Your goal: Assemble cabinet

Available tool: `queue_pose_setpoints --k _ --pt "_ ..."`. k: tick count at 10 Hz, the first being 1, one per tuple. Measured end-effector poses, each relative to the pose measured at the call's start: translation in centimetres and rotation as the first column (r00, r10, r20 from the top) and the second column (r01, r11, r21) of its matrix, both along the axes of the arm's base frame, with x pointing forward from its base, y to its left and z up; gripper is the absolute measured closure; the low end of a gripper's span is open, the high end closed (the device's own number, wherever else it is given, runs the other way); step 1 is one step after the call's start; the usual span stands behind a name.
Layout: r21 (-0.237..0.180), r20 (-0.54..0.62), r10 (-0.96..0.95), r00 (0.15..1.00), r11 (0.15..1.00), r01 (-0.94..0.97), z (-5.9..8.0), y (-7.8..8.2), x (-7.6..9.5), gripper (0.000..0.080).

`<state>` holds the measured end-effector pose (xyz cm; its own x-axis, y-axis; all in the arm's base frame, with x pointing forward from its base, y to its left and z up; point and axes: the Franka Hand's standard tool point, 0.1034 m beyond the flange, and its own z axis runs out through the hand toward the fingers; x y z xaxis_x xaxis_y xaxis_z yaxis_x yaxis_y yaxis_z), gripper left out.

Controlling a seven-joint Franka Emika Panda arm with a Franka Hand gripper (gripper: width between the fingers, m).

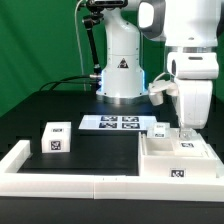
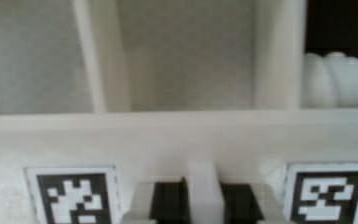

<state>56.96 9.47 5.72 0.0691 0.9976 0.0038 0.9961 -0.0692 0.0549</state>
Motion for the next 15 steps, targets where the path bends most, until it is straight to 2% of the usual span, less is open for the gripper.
queue_pose_setpoints --k 4,11,12,13,14,15 --pt "-0.001 -0.003 -0.002 1.000 1.000 0.002 -0.1 0.1 2.2 0.0729" --pt "-0.011 -0.015 0.003 1.000 1.000 -0.003 0.2 0.1 2.2 0.0728" --pt "-0.015 -0.011 0.001 1.000 1.000 -0.001 0.8 -0.2 1.8 0.0551" --pt "-0.017 -0.005 -0.028 1.000 0.999 0.028 1.6 -0.3 0.9 0.0417" --pt "-0.021 0.000 -0.068 0.998 0.997 0.068 2.6 -0.4 -0.5 0.0417" --pt "-0.029 -0.005 -0.119 0.993 0.993 0.119 3.3 -0.3 -2.3 0.0222"
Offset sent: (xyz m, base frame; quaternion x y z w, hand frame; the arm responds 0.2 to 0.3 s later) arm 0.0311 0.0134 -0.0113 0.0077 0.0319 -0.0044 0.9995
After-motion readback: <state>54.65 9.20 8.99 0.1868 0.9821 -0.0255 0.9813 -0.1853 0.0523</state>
